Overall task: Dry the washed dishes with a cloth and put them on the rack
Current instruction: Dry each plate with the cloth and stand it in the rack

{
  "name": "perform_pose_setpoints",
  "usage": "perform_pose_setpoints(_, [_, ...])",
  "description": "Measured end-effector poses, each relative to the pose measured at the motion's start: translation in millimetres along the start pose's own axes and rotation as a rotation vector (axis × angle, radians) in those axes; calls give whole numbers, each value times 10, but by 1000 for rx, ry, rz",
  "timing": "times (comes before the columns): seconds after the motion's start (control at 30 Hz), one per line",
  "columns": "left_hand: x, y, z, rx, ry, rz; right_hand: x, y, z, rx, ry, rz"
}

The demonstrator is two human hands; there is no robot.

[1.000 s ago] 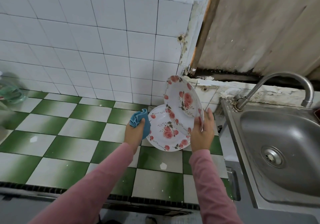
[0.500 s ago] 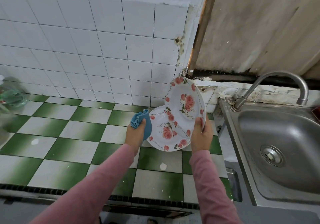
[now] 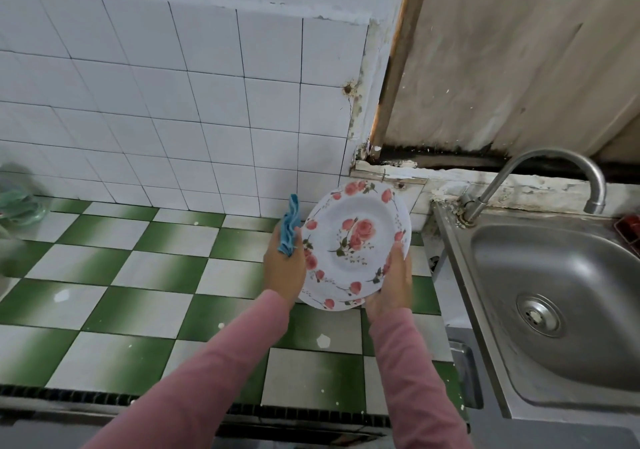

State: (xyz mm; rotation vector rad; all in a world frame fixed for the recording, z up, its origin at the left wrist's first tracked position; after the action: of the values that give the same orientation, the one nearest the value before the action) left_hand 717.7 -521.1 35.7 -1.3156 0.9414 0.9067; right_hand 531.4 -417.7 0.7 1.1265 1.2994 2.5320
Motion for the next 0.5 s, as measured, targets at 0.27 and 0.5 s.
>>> perform_pose_setpoints(0.27, [-102, 785, 351, 573, 415, -601, -182, 194, 38, 101, 84, -86])
perform_pose_setpoints(0.5, [-612, 890, 71, 464, 758, -918, -299, 316, 242, 84, 218, -143])
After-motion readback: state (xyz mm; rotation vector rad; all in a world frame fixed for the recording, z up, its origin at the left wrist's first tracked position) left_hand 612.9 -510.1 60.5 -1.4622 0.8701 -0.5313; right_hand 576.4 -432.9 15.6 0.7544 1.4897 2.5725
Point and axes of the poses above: each hand's wrist, its own z-axis away from the middle knuckle, its own y-axis out of the palm, x = y × z, the point moved 10 cm from there along -z, towards the middle knuckle, and after that the axes turned 14 degrees about -z, right-handed, at the moved point
